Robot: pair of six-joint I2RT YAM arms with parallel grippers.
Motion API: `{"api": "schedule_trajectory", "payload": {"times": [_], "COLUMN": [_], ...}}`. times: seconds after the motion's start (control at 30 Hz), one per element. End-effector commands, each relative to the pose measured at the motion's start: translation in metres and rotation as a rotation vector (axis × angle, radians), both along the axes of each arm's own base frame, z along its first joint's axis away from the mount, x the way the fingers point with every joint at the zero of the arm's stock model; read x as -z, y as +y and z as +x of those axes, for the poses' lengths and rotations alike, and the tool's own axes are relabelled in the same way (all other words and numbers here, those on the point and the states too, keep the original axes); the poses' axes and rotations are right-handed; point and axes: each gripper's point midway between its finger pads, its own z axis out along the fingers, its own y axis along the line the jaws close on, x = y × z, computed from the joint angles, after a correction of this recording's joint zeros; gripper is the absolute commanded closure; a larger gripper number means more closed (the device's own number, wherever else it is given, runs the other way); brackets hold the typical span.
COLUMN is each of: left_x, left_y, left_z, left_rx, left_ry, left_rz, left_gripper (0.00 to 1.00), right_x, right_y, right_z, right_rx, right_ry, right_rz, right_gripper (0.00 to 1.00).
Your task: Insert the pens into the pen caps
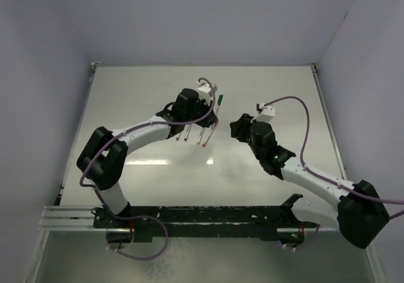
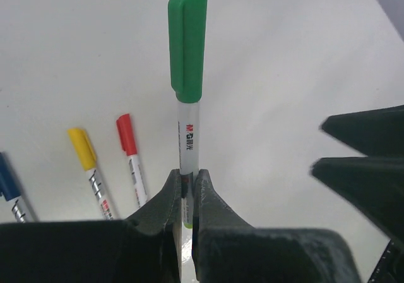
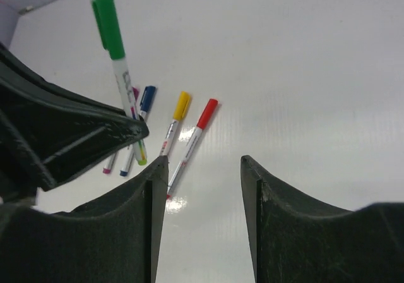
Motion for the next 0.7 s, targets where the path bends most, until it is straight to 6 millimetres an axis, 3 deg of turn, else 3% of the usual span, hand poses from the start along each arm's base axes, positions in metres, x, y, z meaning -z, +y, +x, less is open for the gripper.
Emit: {"api": "schedule_trajectory", "payload": {"times": [0.0, 0.23, 0.33, 0.67], "left_x": [0.017, 0.043, 0.055, 0.094], "left_y": [0.018, 0.053, 0.066, 0.082], "left_z": [0.019, 0.042, 0.048, 0.040], "left_rx": [-0.081, -0.193, -0.226, -0.246], "left_ry": [-0.035, -0.013, 0.020, 0.151], "left_rz": [0.132, 0.312, 0.373, 0.454], "left_gripper": [1.00, 1.00, 1.00, 1.00], "right_x": [-0.040, -0.053, -0.051, -0.041], "right_y": [-0.026, -0.057, -0.063, -0.064], "right_z": [-0.005, -0.021, -0.027, -0.033], "right_rx": [0.091, 0.170, 0.183, 0.184], "right_ry": [-0.105, -0.121, -0.117, -0.092], "right_rz": [0.013, -0.017, -0.013, 0.006], "right_gripper": [0.48, 0.49, 0.49, 0.49]}}
